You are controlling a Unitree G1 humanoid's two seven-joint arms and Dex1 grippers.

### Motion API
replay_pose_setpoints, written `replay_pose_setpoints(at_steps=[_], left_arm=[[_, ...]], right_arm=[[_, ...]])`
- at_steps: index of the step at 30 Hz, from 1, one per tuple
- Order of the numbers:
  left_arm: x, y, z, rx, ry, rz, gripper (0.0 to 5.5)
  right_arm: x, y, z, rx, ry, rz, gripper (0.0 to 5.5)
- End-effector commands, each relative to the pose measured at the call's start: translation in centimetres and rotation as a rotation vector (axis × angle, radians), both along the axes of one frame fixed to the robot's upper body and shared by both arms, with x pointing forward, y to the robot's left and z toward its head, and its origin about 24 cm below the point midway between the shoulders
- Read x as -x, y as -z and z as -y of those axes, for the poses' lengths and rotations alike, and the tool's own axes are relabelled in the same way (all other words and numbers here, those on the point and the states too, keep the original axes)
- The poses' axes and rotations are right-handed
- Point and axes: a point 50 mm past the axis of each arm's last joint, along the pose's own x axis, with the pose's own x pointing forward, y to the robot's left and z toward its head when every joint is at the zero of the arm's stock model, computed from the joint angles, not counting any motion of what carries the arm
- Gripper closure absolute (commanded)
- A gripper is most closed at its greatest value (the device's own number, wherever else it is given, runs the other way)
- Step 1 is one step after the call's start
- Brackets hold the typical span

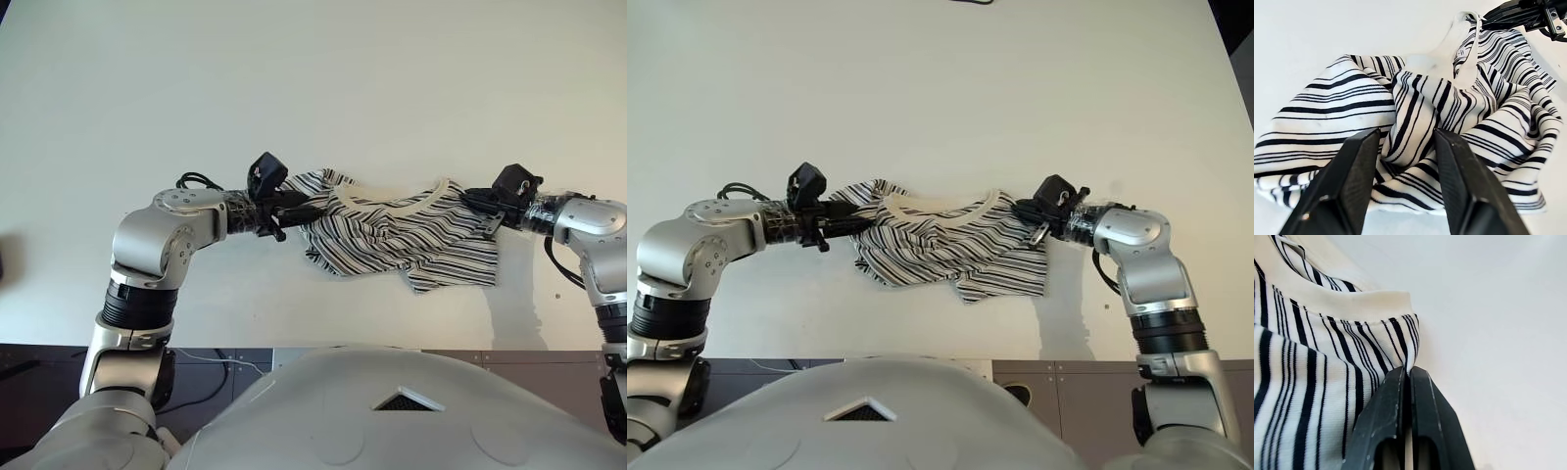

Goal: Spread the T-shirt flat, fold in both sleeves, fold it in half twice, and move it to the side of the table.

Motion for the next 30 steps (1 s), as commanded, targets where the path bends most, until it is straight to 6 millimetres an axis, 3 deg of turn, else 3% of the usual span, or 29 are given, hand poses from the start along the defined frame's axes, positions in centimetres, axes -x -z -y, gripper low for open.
replay_pose_setpoints(at_steps=[1,9,15,30], left_arm=[[-0.3,-0.2,-0.3,0.007,-0.019,-0.013,4.08],[-0.7,-1.0,-0.3,0.034,-0.019,0.018,5.34],[-1.0,-1.7,-0.2,0.045,-0.013,0.076,5.39],[-3.9,-6.9,-0.4,-0.016,-0.012,0.452,5.39]], right_arm=[[1.9,2.5,-0.1,0.029,0.014,-0.128,5.4],[2.0,2.7,-0.2,0.028,0.015,-0.13,5.4],[1.0,1.5,0.0,-0.001,0.049,-0.057,5.4],[-3.8,-6.1,-0.6,0.033,0.108,0.42,5.4]])
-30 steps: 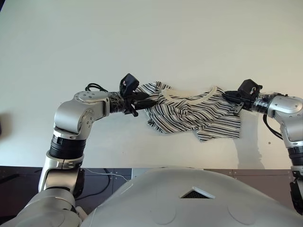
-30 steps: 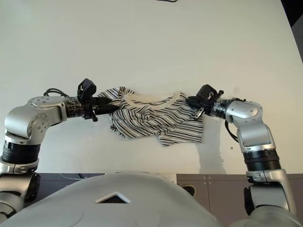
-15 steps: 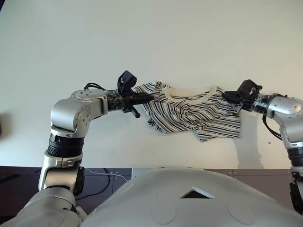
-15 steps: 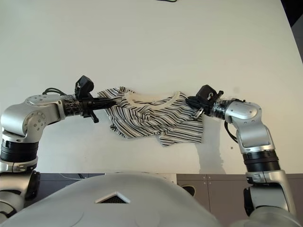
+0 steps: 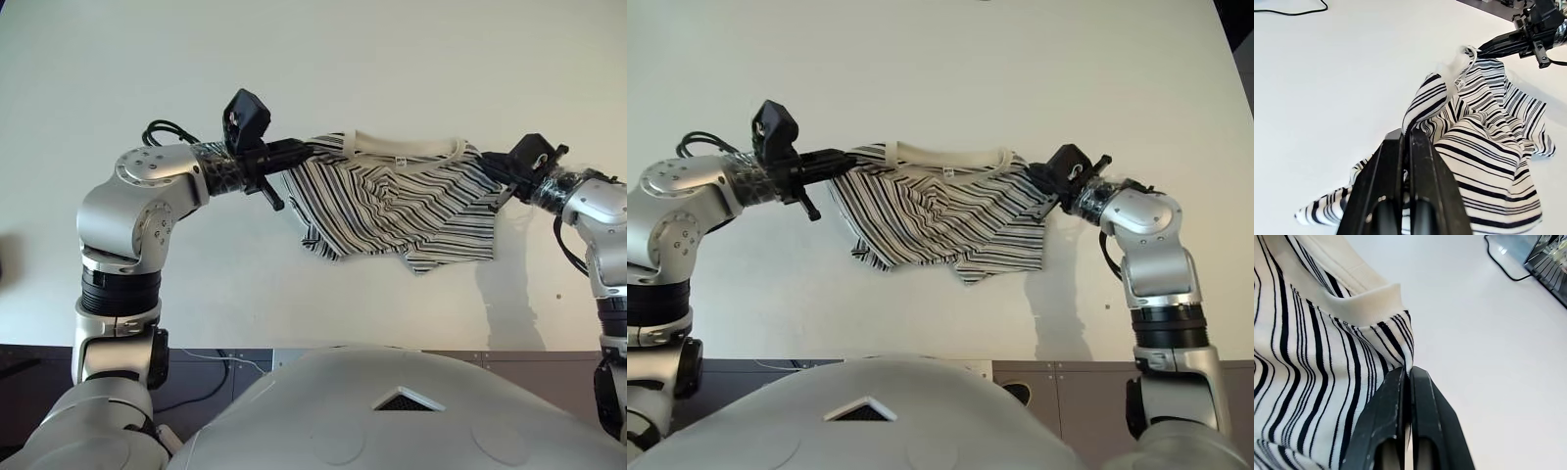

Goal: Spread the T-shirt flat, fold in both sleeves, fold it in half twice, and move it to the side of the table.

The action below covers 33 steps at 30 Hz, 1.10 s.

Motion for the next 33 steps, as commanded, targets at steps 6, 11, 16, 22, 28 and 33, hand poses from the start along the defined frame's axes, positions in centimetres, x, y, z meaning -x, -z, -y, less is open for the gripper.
replay_pose_setpoints(at_steps=[6,11,16,22,28,33], left_arm=[[-3.0,-3.9,-0.3,0.057,-0.032,0.12,5.39],[-5.9,-8.1,-0.2,0.074,-0.014,0.252,5.39],[-6.9,-10.7,-1.1,0.112,-0.064,0.379,5.39],[-6.4,-15.3,-2.5,0.176,-0.187,0.63,5.39],[-4.8,-20.7,-2.9,0.198,-0.257,0.891,5.39],[-2.6,-23.4,-2.9,0.194,-0.219,1.012,5.39]], right_arm=[[-2.6,-4.9,-0.9,-0.035,0.056,0.26,5.4],[-3.9,-8.1,-1.8,-0.04,0.06,0.435,5.4],[-4.9,-11.7,-2.4,-0.062,0.061,0.592,5.4],[-4.9,-17.6,-2.6,-0.123,0.071,0.812,5.4],[-3.7,-22.4,-2.2,-0.211,0.096,1.015,5.4],[-1.2,-26.2,-2.9,-0.243,0.038,1.172,5.4]])
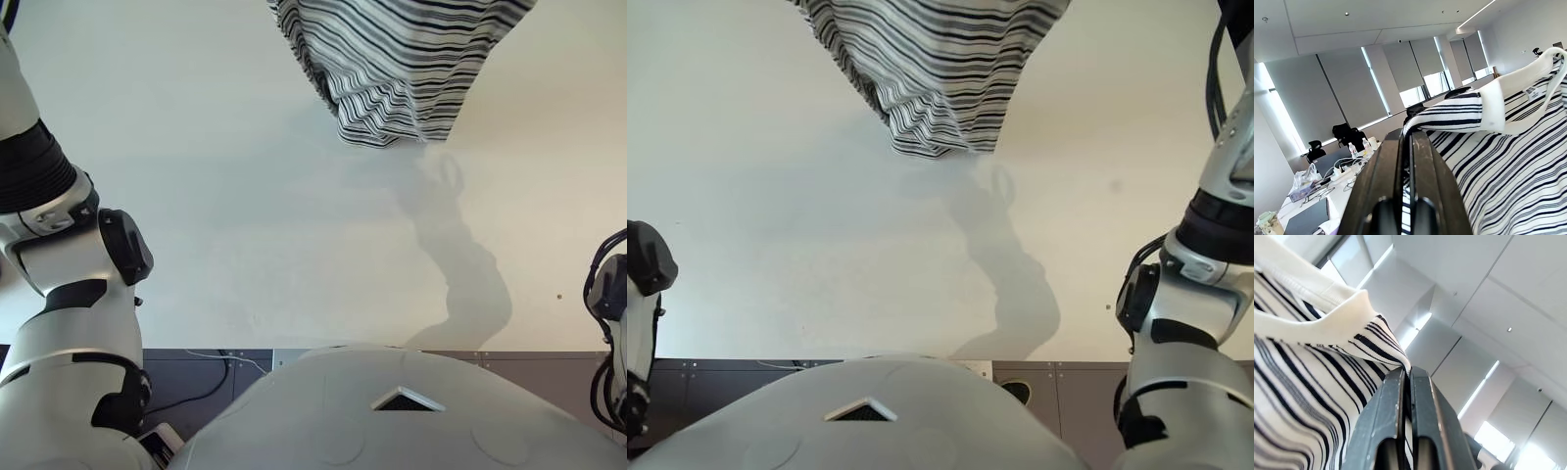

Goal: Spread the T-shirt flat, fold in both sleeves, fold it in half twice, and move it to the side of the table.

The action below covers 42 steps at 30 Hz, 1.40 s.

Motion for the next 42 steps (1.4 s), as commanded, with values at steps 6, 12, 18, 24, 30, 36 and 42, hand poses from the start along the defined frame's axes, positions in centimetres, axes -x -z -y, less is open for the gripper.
replay_pose_setpoints(at_steps=[6,12,18,24,30,36,42], left_arm=[[5.0,-4.8,-1.6,-0.034,0.031,0.183,5.39],[6.9,-4.6,-2.0,-0.095,0.047,0.107,5.39],[3.5,1.5,-0.8,-0.194,-0.001,-0.206,5.39],[-5.9,13.8,1.2,-0.28,-0.082,-0.544,5.39],[-10.4,20.2,2.6,-0.339,-0.245,-0.667,5.39],[-11.2,20.8,4.1,-0.24,-0.349,-0.725,5.39],[-11.9,19.4,3.6,-0.272,-0.508,-0.646,4.97]], right_arm=[[4.1,-6.0,0.1,-0.014,-0.037,0.234,5.4],[4.8,-6.2,0.5,-0.03,-0.045,0.208,5.4],[0.0,1.7,-0.8,-0.023,-0.088,-0.129,5.4],[-8.1,12.7,-1.4,0.016,0.022,-0.516,5.4],[-12.1,17.2,-2.8,0.127,0.182,-0.723,5.4],[-13.2,17.2,-6.0,0.205,0.236,-0.769,5.4],[-13.9,15.5,-6.6,0.338,0.382,-0.652,4.91]])
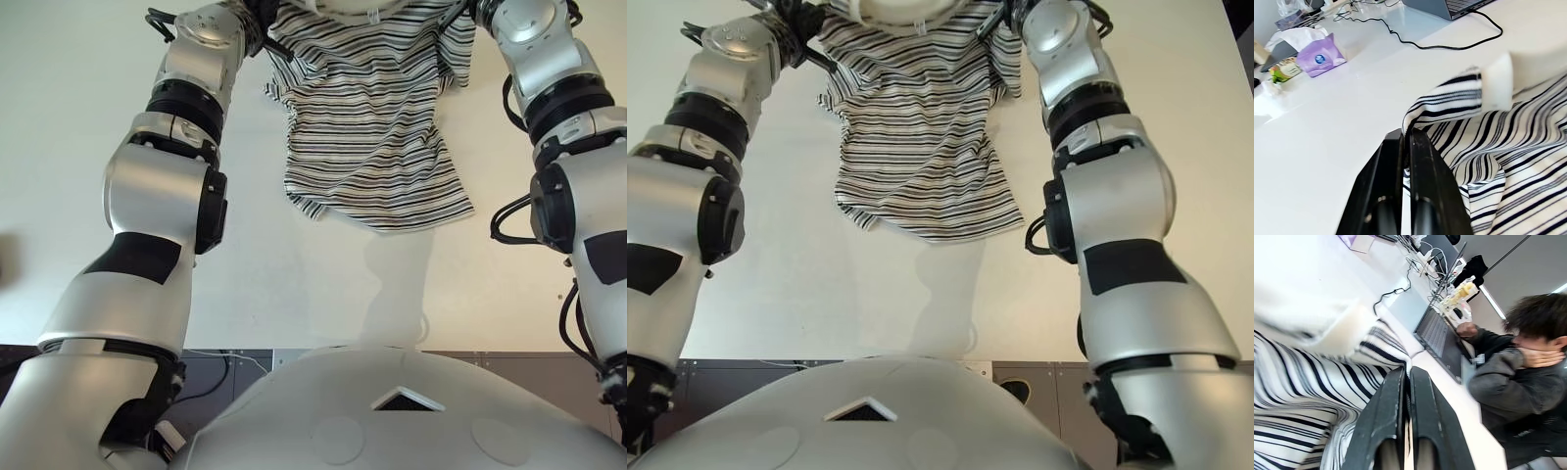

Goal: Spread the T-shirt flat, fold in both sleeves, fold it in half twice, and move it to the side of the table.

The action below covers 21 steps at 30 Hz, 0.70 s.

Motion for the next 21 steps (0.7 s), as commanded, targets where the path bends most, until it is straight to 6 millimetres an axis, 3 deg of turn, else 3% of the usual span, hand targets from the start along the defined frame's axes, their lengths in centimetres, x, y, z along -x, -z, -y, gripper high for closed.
replay_pose_setpoints(at_steps=[1,3,8,11,13,17,21], left_arm=[[-0.7,-2.2,-0.6,-0.04,-0.072,0.102,4.78],[-0.8,-2.7,-0.8,-0.052,-0.068,0.136,4.64],[-0.2,-1.1,-1.4,-0.121,0.021,0.09,4.64],[0.4,-0.3,-1.2,-0.183,0.175,0.099,4.64],[1.7,1.1,-0.8,-0.184,0.362,0.115,4.64],[8.1,3.3,-1.2,-0.13,0.692,0.155,4.64],[15.0,2.6,-2.2,-0.076,0.796,0.147,4.64]], right_arm=[[-0.5,-1.7,0.1,0.089,0.044,0.084,4.69],[-0.5,-1.8,0.5,0.113,0.047,0.106,4.51],[-0.1,-1.0,0.1,0.026,-0.056,0.073,4.51],[1.1,0.8,0.7,-0.046,-0.205,0.01,4.51],[2.8,2.7,2.6,-0.056,-0.341,-0.056,4.51],[7.7,4.8,6.8,-0.031,-0.546,-0.152,4.51],[11.9,4.9,8.3,0.014,-0.657,-0.205,4.51]])
